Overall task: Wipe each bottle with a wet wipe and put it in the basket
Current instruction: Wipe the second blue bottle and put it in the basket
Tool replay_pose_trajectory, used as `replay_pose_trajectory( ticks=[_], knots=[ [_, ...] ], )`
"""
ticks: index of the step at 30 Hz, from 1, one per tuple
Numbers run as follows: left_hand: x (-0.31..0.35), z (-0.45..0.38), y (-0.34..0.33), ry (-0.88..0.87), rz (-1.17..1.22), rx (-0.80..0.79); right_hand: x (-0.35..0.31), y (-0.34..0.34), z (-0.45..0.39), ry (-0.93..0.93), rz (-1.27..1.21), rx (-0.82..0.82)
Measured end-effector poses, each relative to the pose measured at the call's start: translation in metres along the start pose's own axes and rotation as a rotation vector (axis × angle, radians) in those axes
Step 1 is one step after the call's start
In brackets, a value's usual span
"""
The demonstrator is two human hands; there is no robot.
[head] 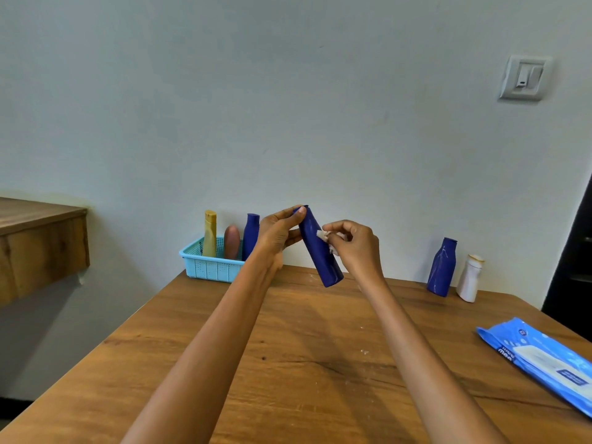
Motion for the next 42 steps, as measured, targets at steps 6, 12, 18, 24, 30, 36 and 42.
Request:
replay_pose_trajectory(
  ticks=[6,12,18,24,30,36,42],
  knots=[
    [0.002,0.002,0.015,-0.007,0.111,0.084,-0.011,-0.018,0.002,0.043,0.016,-0.163],
    [0.003,0.004,0.027,-0.03,0.16,0.163,0.018,-0.011,0.009,-0.109,0.097,-0.219],
    [-0.003,0.001,0.013,-0.01,0.074,0.123,0.013,-0.003,0.006,-0.049,0.093,-0.093],
    [-0.004,0.003,0.02,-0.003,0.171,0.194,-0.019,-0.023,0.005,0.213,0.186,-0.18],
    [0.001,0.008,0.033,-0.027,0.222,0.273,0.011,-0.022,0.012,0.045,0.249,-0.295],
    [-0.002,0.004,0.026,0.0,0.194,0.19,0.021,-0.001,0.008,-0.057,0.209,-0.148],
    [-0.009,0.0,0.019,0.015,0.179,0.169,0.024,-0.004,0.01,-0.149,0.103,-0.116]
  ],
)
Point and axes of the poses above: each hand's wrist, its own z-axis away from the middle knuckle, its own y-axis out of the back of the hand, x = y × z, the point moved 7 cm from there along -z, towards the middle knuckle, and after that the axes turned 13 degrees about y, right-handed, at the moved point
